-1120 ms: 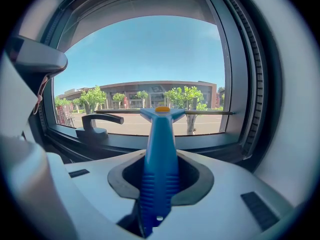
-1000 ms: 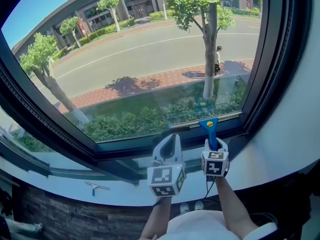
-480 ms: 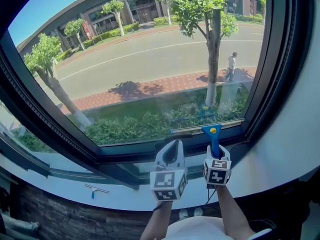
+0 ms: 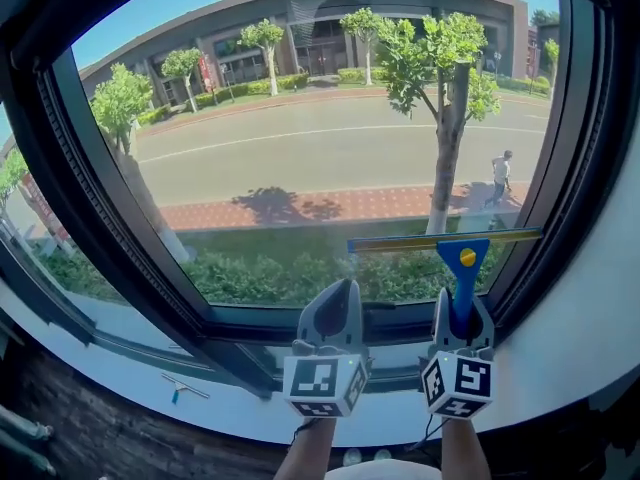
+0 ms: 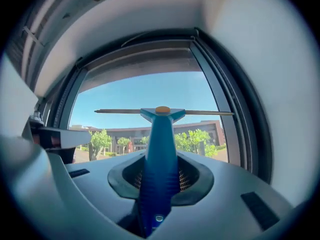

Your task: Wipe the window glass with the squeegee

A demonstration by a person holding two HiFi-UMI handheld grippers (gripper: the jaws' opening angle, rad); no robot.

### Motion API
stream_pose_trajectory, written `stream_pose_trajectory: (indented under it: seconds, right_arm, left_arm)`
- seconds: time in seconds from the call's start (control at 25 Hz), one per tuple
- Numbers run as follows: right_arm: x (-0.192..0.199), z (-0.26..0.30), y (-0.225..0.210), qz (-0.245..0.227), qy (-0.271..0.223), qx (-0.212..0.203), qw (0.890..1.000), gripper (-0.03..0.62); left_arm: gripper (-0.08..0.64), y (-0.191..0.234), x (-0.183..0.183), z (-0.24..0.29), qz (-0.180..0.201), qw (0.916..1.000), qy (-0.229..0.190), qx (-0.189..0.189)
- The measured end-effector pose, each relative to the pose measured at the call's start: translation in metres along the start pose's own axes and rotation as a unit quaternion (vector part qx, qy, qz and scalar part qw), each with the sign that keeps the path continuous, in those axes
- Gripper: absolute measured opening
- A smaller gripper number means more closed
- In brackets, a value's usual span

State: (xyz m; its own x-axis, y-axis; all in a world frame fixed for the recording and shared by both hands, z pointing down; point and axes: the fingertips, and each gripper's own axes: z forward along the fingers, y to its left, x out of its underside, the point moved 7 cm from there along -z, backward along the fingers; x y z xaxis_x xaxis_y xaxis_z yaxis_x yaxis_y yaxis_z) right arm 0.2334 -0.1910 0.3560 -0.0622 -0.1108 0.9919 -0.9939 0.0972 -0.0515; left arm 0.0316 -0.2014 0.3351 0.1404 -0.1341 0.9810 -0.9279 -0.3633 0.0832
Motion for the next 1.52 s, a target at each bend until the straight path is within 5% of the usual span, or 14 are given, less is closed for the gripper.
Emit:
stream_pose_trajectory:
  seconds: [0.2, 0.4, 0.88, 1.52]
  right_arm:
    - [-0.079, -0.006, 0.016, -0.024, -0.115, -0.023, 0.993, 0.109]
    - [-0.121, -0.013, 0.024, -0.037, -0.179, -0.022, 0.983, 0.109]
    - [-0.126, -0.015, 0.02, -0.033, -0.184, -0.015, 0.982, 0.109]
    - [-0.137, -0.005, 0.024, -0.073, -0.194, -0.027, 0.978, 0.109]
  left_arm:
    - [-0.006, -0.005, -0.066, 0.0, 0.048, 0.9951, -0.086, -0.004]
    - [-0.006, -0.02, -0.109, -0.003, 0.121, 0.9811, -0.149, -0.02]
    - [-0.006, -0.029, -0.107, -0.007, 0.148, 0.9784, -0.144, -0.01]
    - [-0.006, -0.032, -0.105, -0.002, 0.121, 0.9817, -0.147, -0.007]
